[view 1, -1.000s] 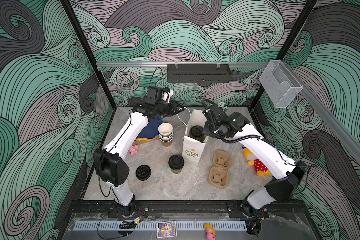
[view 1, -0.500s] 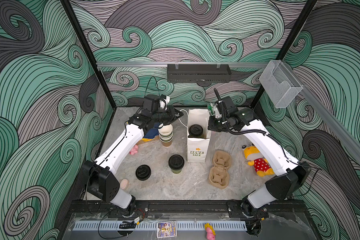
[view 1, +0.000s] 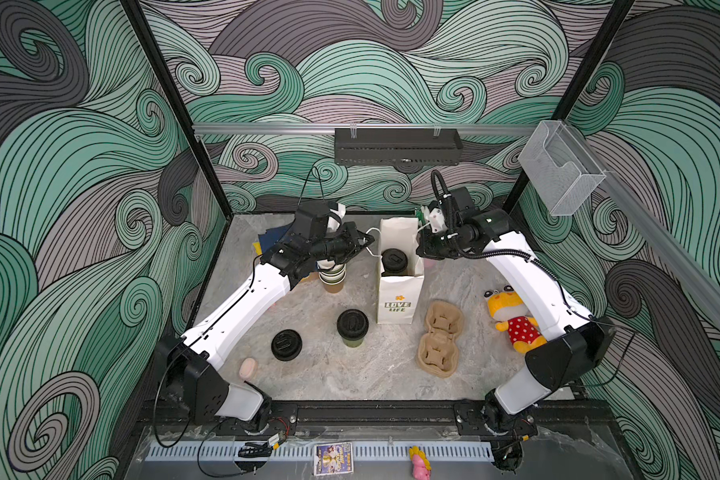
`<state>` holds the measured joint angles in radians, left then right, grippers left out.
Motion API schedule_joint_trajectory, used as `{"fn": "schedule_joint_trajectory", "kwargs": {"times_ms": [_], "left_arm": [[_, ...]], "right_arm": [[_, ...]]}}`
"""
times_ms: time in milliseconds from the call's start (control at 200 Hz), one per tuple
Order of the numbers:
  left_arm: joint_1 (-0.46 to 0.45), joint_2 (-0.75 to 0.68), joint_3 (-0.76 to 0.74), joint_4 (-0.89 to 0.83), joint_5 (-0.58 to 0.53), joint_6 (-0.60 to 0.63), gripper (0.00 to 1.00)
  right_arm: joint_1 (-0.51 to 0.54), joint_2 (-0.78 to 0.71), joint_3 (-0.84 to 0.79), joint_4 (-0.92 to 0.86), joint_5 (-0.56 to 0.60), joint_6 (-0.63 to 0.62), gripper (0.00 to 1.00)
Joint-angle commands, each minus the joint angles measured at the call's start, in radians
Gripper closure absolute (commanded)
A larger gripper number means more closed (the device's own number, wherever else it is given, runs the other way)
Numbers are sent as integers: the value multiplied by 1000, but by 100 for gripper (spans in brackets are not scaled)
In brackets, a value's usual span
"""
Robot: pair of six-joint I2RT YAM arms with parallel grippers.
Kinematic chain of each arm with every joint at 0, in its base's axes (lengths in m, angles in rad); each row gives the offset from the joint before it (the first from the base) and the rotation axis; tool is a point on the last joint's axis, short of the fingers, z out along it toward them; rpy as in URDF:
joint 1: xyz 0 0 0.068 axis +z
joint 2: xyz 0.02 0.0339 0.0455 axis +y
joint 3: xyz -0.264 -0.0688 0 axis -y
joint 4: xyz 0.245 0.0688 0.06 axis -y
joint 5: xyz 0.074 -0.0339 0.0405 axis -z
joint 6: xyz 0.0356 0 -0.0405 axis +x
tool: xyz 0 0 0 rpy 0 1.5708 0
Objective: Pack the takeout coffee
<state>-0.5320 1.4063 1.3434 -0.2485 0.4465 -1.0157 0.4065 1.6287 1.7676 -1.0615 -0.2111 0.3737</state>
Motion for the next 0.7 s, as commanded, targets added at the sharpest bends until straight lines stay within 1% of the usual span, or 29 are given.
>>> {"fn": "schedule_joint_trajectory", "kwargs": {"times_ms": [0,85,140,185,235,315,380,495,585,640,695], "left_arm": [[-23,-48,-9,61,-76,-33,100],[-39,-63,-21,61,-114,-37,100],[-48,-67,-24,53,-131,-36,100],[-52,-66,-28,45,-139,-35,100],[-53,-61,-31,39,-145,-37,88],[-52,-61,-27,30,-153,-31,72],[-52,-72,-22,16,-172,-14,59],[-51,-108,-26,6,-230,23,46],[-48,-143,-25,-22,-280,71,37],[-41,-164,-5,-75,-299,105,33],[-31,-186,18,-142,-318,146,32]], "right_arm": [[-4,7,40,-47,12,-30,85],[-5,1,41,-61,22,-32,75],[-5,1,38,-62,23,-21,64],[-5,7,44,-64,17,-11,59],[-5,10,58,-73,16,-3,55],[-5,3,95,-111,39,-3,51],[-4,-23,124,-144,66,-15,44],[-3,-99,165,-197,93,-38,34],[11,-164,181,-253,94,-41,31],[51,-202,181,-281,98,-27,30],[126,-238,168,-300,124,0,30]]}}
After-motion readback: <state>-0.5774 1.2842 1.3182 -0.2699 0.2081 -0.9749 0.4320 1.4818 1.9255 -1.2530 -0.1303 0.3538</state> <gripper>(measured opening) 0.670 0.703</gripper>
